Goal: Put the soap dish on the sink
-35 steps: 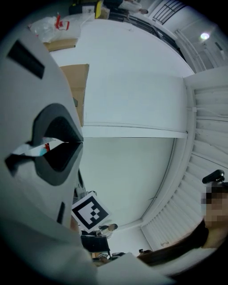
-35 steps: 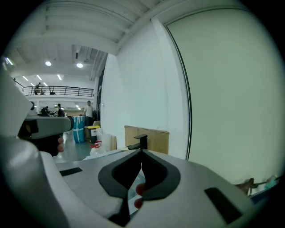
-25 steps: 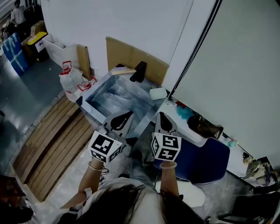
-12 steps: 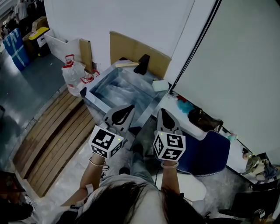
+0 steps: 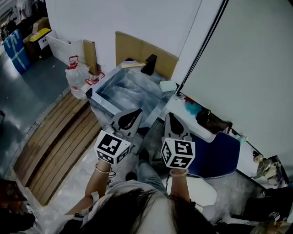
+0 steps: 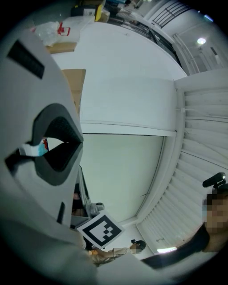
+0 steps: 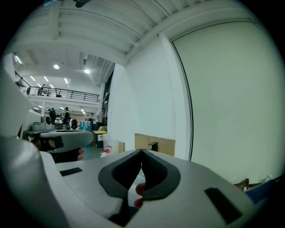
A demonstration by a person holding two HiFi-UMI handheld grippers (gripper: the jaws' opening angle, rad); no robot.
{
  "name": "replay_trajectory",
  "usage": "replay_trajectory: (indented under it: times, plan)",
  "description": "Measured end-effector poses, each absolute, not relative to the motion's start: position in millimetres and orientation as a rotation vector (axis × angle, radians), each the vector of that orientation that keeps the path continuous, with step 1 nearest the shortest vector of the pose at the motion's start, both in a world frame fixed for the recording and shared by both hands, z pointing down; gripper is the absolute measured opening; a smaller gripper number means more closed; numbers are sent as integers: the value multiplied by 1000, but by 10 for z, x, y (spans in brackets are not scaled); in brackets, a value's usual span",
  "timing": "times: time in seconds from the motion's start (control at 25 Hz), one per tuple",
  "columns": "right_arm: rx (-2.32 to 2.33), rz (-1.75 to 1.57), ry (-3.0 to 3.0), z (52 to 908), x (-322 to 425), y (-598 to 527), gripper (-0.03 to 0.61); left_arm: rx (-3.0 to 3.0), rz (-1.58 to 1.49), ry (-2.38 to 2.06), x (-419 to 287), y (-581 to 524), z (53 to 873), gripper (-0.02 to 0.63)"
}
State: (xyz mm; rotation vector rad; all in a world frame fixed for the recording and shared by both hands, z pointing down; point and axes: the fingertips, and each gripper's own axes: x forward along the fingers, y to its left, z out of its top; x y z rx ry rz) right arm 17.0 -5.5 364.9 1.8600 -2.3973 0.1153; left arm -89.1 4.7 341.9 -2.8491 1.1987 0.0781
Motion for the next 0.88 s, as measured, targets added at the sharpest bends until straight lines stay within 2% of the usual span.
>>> replay_trajectory:
  times: [0.88]
  plan:
    - [1787,45,-2430,3462,297,63,26,-2831,66,1317,-770,49,3330,9]
